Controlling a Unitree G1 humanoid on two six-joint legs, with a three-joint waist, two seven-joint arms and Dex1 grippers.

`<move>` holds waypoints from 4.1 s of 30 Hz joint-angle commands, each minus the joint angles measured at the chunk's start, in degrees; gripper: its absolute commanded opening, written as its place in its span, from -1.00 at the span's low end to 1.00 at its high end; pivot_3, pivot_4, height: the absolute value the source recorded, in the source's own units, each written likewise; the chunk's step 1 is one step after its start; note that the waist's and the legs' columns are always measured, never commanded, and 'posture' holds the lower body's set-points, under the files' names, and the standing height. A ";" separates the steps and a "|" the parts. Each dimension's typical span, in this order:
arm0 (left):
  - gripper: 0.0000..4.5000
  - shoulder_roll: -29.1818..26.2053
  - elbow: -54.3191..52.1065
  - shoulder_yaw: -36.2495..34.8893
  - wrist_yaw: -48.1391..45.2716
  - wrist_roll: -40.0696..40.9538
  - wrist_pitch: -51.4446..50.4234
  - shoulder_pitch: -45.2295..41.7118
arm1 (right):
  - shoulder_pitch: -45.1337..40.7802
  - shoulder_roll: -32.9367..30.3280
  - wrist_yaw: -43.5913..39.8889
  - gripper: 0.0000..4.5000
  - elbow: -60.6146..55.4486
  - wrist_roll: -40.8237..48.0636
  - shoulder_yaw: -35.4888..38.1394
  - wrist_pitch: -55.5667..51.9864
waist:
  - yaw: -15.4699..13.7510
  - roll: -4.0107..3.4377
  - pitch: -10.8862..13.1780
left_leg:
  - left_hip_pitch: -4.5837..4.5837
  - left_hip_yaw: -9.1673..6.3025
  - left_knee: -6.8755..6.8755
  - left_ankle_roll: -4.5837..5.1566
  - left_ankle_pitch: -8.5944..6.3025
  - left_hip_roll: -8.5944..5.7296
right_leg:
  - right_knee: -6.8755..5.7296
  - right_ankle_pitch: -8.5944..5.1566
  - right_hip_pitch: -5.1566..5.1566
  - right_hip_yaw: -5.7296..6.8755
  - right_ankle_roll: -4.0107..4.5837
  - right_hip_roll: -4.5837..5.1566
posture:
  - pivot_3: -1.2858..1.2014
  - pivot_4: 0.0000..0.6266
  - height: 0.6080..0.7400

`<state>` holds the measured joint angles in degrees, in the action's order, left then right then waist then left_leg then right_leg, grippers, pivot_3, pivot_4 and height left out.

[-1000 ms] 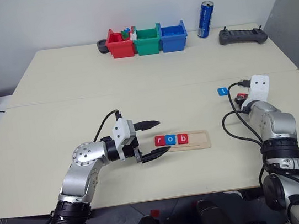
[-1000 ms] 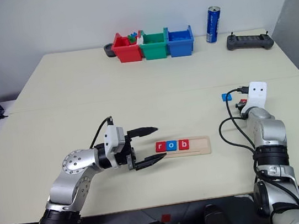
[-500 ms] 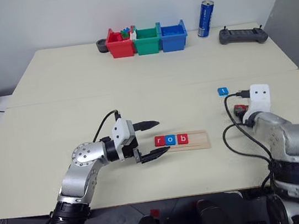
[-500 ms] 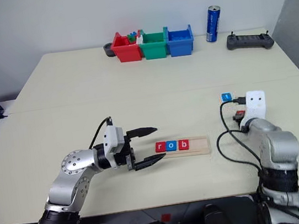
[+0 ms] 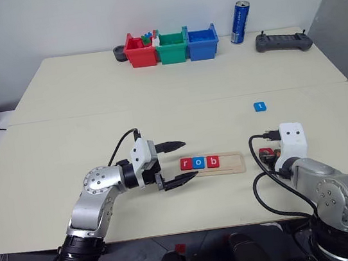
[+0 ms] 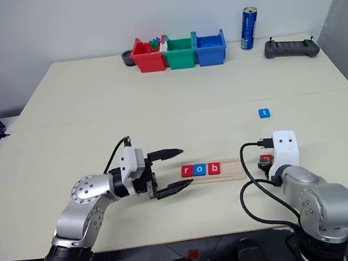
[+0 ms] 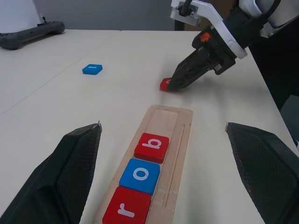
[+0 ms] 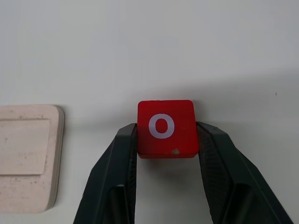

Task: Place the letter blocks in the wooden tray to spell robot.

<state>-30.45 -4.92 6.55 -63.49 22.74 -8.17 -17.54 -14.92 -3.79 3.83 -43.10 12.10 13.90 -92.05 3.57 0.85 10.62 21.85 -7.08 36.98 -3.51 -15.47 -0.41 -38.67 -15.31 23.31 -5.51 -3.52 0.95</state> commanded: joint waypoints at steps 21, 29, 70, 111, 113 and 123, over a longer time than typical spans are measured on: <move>1.00 -0.34 -1.68 -0.56 -0.77 0.20 0.71 -0.49 | -8.39 -16.81 -10.00 0.99 -2.13 3.27 -3.37 0.73 | 0.03 -0.01 0.02 | 0.01 0.01 -0.01 0.00 0.00 -0.02 | 0.07 0.00 0.00 0.00 0.00 0.00 | 0.03 -0.52 1.00; 1.00 0.15 -0.46 -0.24 -1.38 -0.16 1.47 -1.17 | 4.96 -42.13 -50.66 0.99 16.01 9.19 -4.96 45.54 | -0.77 0.07 0.05 | 0.15 -0.08 -0.07 0.03 -0.02 -0.02 | 0.69 0.03 -0.25 0.23 -0.08 0.05 | 0.03 -0.52 1.00; 1.00 -0.14 -0.47 -0.44 -1.44 -0.17 1.70 -1.36 | 0.33 -43.63 -71.86 0.58 51.25 3.73 -13.12 81.02 | -0.55 0.09 0.07 | 0.05 0.11 0.02 0.02 -0.01 -0.02 | 0.58 0.09 -0.22 0.01 -0.11 0.11 | 0.03 -0.52 1.00; 1.00 -1.08 -1.53 -0.87 -1.28 0.12 1.18 -0.82 | 1.02 -43.43 -73.41 0.99 50.29 1.37 -15.71 85.39 | -0.49 0.08 0.06 | 0.04 0.11 0.06 0.02 -0.01 -0.03 | 0.51 0.10 -0.22 0.01 -0.11 0.11 | 0.03 -0.52 1.00; 1.00 -1.22 -1.65 -0.86 -1.29 0.21 1.10 -0.81 | 0.63 -43.13 -73.27 0.99 51.14 1.06 -15.75 85.72 | -0.49 0.08 0.06 | 0.04 0.10 0.06 0.02 -0.01 -0.03 | 0.50 0.10 -0.22 0.01 -0.11 0.11 | 0.03 -0.52 1.00; 1.00 -1.35 -2.28 -0.76 -1.10 0.32 0.89 -0.47 | 0.15 -43.35 -73.84 0.60 53.24 1.20 -14.94 85.82 | -0.49 0.08 0.06 | 0.04 0.10 0.06 0.02 -0.01 -0.03 | 0.50 0.10 -0.22 0.01 -0.11 0.11 | 0.03 -0.52 1.00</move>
<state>-31.29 -4.77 6.58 -64.49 22.49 -7.41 -18.05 -14.68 -46.62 -69.72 10.40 12.82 -2.18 -6.81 3.08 0.93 10.68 21.88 -6.97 37.05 -3.50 -15.48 -0.44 -38.18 -15.21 23.09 -5.50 -3.63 1.06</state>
